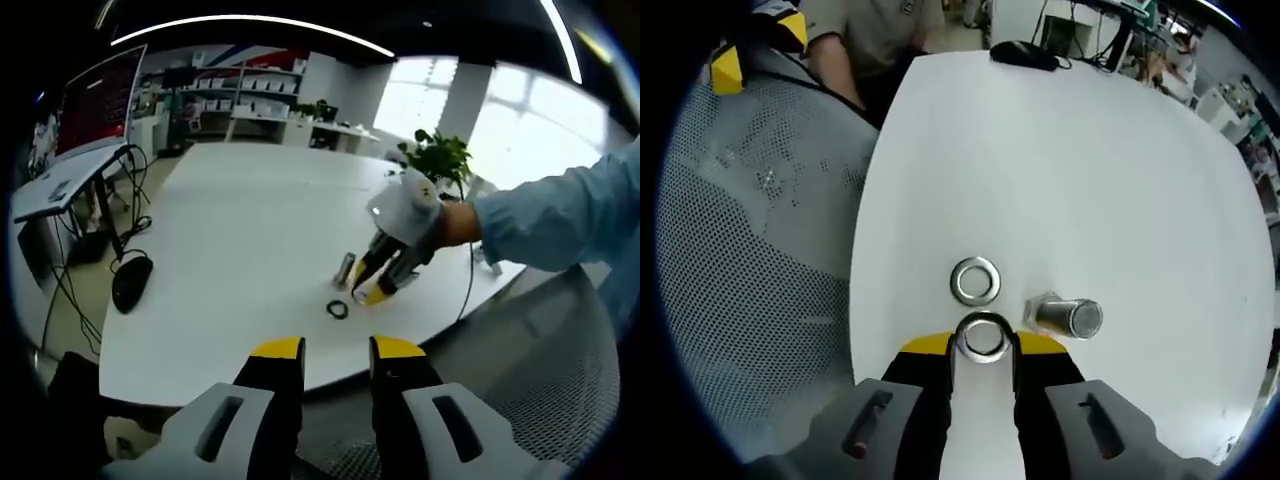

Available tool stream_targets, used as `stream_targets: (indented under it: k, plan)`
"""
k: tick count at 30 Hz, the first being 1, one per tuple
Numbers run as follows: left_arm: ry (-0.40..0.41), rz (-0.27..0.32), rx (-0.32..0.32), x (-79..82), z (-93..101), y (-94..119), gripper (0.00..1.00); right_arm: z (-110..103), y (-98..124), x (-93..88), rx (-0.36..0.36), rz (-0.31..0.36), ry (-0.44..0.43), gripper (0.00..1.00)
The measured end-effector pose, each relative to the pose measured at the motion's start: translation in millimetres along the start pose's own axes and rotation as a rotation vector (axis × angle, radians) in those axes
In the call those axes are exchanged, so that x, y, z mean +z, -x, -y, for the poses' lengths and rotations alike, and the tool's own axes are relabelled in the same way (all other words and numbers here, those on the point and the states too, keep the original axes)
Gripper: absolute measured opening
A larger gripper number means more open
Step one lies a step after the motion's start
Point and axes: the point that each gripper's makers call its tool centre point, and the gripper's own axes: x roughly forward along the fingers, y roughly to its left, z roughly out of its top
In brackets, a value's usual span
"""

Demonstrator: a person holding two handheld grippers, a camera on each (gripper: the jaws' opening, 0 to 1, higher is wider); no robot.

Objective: Place the washer onto the threaded stud by aligning its center hole with the stud, sliding it down to the base, and recovering from edge contact or off-axis alignment until the washer reaches the visible bottom stop.

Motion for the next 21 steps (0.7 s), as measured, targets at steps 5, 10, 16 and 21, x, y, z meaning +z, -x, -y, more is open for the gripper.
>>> stream_targets:
  k: [5,10,16,21]
  plan:
    - [0.008,0.004,0.006,0.6,-1.1,0.1,0.24,1.4,13.9,3.1,-0.006,0.021,-0.002,0.23]
    - [0.015,0.008,0.01,1.2,-1.6,0.1,0.24,7.7,28.2,7.8,-0.034,0.037,0.016,0.23]
    - [0.013,0.011,0.007,1.4,-1.5,0.3,0.24,14.2,46.0,18.4,-0.059,0.065,0.034,0.23]
    - [0.019,0.014,0.011,1.9,-2.0,0.4,0.24,25.1,56.6,24.8,-0.095,0.071,0.066,0.23]
